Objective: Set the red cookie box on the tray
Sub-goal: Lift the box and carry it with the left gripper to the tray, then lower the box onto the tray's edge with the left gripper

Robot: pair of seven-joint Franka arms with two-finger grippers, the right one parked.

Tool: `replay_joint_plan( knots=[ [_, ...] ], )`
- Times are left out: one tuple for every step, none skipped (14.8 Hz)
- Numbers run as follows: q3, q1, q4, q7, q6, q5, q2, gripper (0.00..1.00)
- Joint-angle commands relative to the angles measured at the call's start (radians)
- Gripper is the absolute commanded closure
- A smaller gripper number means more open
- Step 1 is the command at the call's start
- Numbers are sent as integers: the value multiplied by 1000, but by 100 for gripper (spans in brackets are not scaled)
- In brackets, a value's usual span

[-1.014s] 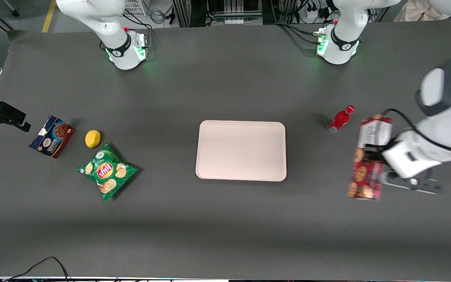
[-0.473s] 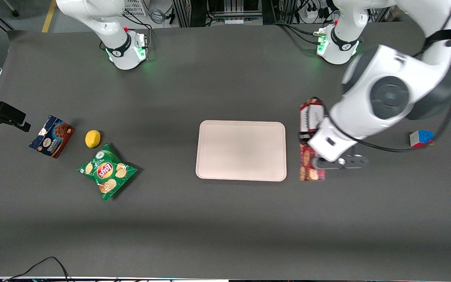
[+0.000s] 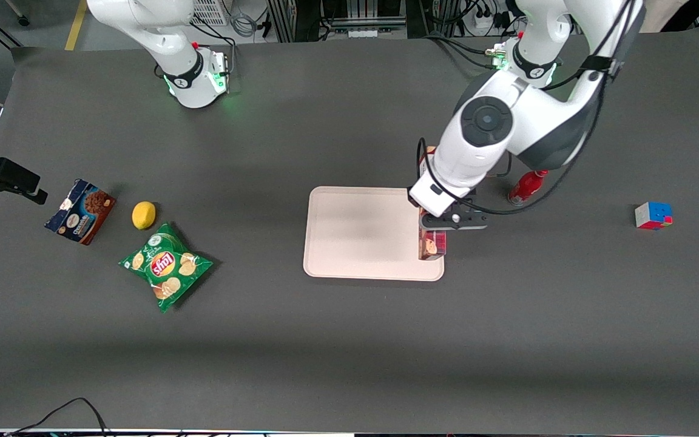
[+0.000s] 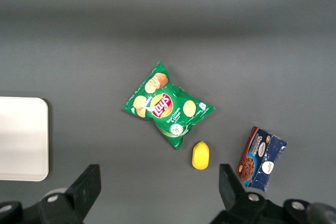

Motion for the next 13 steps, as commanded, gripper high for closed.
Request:
replay_joint_plan(
  knots=[
    [-4, 3, -172, -94, 176, 73, -51, 96],
    [-4, 2, -195, -119, 203, 90, -44, 96],
    [-4, 2, -205, -143, 226, 93, -27, 96],
    [-4, -6, -220, -174, 254, 108, -12, 95],
    [-4, -15, -240, -212, 289, 173, 7, 95],
    [-4, -15, -246, -267, 315, 238, 34, 95],
    [-4, -18, -246, -328, 331, 289, 60, 95],
    [-4, -20, -243, -368, 349, 338, 86, 95],
    [-4, -18, -240, -386, 369, 372, 111, 95],
    [-4, -18, -238, -387, 395, 384, 134, 95],
    [-3, -17, -237, -387, 417, 386, 154, 95],
    [-3, -17, -232, -387, 421, 390, 168, 95],
    [-1, -17, -232, -387, 421, 400, 173, 95]
  ],
)
